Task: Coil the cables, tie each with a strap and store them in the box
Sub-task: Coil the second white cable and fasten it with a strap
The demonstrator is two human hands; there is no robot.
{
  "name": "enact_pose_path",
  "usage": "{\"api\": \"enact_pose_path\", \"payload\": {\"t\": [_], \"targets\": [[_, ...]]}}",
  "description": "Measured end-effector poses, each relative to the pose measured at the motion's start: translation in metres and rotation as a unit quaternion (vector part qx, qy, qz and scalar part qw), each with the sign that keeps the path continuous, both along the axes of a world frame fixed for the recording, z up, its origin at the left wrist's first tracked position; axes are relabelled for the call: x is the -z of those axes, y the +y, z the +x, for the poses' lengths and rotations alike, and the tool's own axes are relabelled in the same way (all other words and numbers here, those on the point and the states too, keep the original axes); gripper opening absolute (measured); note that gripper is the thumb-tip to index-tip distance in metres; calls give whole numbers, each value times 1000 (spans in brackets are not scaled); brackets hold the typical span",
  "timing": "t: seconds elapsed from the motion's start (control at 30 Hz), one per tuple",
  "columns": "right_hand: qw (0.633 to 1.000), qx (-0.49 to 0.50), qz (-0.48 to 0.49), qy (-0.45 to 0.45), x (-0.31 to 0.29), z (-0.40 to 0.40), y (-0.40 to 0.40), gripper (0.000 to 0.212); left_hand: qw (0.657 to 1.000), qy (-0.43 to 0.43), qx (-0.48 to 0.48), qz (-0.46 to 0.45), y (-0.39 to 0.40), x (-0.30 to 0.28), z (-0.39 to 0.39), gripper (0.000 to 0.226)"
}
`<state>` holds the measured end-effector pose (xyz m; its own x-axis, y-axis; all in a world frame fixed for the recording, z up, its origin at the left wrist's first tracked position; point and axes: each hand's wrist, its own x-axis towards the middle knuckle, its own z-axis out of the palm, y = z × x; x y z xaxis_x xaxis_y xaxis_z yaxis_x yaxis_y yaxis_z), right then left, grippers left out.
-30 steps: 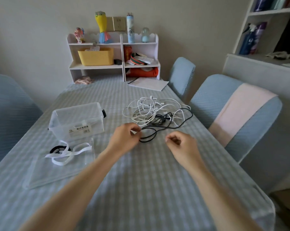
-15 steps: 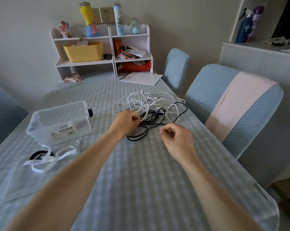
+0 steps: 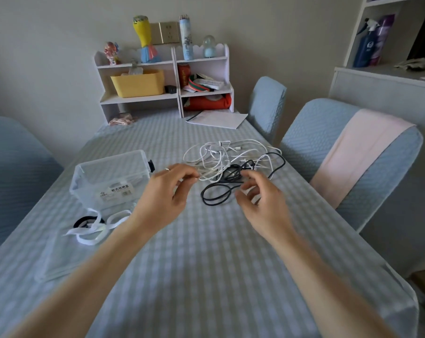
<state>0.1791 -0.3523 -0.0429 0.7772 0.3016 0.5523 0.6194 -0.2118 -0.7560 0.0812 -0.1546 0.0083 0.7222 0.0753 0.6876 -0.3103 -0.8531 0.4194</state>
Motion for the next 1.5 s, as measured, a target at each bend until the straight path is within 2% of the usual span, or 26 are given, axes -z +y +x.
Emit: {"api": "enact_pose_path", "payload": {"t": [0.13, 0.2, 0.27, 0.33, 0.4, 0.53, 0.7, 0.77, 0.8, 0.9, 0.93, 0.97, 1.0, 1.07, 1.13, 1.17, 1.2, 1.23, 1.27, 1.3, 1.33, 1.37, 1.43, 1.5], "targets": [[993, -41, -82, -74, 1, -3, 11, 62, 999, 16, 15, -44, -3, 0, -37, 10], [982, -60, -148, -101, 4, -5, 17, 59, 997, 46, 24, -62, -7, 4, -53, 9], [971, -77, -188, -128, 7, -10, 22, 41, 992, 77, 31, -97, -12, 12, -69, 7], [966, -91, -199, -134, 10, -11, 25, 41, 985, 80, 26, -152, -15, 19, -81, 10], [963, -91, -209, -146, 12, -13, 23, 44, 976, 54, 10, -209, -12, 23, -87, 23], [956, -71, -223, -175, 16, -22, 17, 44, 913, -20, 37, -406, -5, 21, -91, 42], [977, -74, -160, -124, 7, -37, 10, 42, 909, -1, 58, -414, -19, 14, -93, 32], [978, -74, -165, -107, 6, -44, 8, 40, 873, 16, 106, -476, -19, 10, -88, 32], [977, -75, -172, -105, 6, -46, 6, 38, 843, 19, 137, -520, -18, 8, -87, 31], [970, -88, -198, -107, 9, -45, 1, 35, 716, 0, 204, -668, -14, 3, -83, 27], [968, -88, -210, -108, 11, -43, 0, 36, 686, -1, 199, -700, -14, 2, -82, 29], [966, -88, -220, -107, 12, -40, -1, 38, 683, 11, 175, -709, -16, 1, -81, 32], [965, -89, -225, -104, 12, -39, -2, 40, 697, 34, 141, -702, -18, 1, -79, 36], [962, -104, -231, -100, 10, -38, -3, 46, 766, 107, 73, -630, -24, 4, -76, 35], [960, -123, -229, -103, 7, -38, -2, 45, 861, 192, 8, -471, -29, 7, -71, 18], [961, -128, -224, -103, 7, -38, -1, 40, 897, 238, -21, -372, -32, 10, -68, 19], [961, -127, -220, -106, 8, -39, -1, 35, 921, 283, -49, -265, -33, 15, -65, 32], [961, -124, -220, -110, 9, -39, -1, 33, 930, 321, -71, -162, -34, 18, -62, 40], [960, -120, -226, -113, 9, -40, -1, 35, 930, 345, -83, -94, -35, 19, -60, 38], [958, -119, -232, -115, 10, -40, -1, 36, 928, 358, -79, -72, -35, 19, -61, 28], [957, -119, -240, -113, 10, -38, -3, 34, 926, 363, -64, -88, -35, 19, -62, 19], [956, -125, -243, -110, 10, -36, -3, 29, 924, 360, -53, -120, -33, 19, -65, 18], [951, -141, -250, -111, 10, -31, -3, 13, 919, 343, -44, -187, -31, 18, -75, 26], [946, -159, -257, -118, 9, -28, -1, 7, 907, 330, -33, -260, -30, 16, -87, 31]]}}
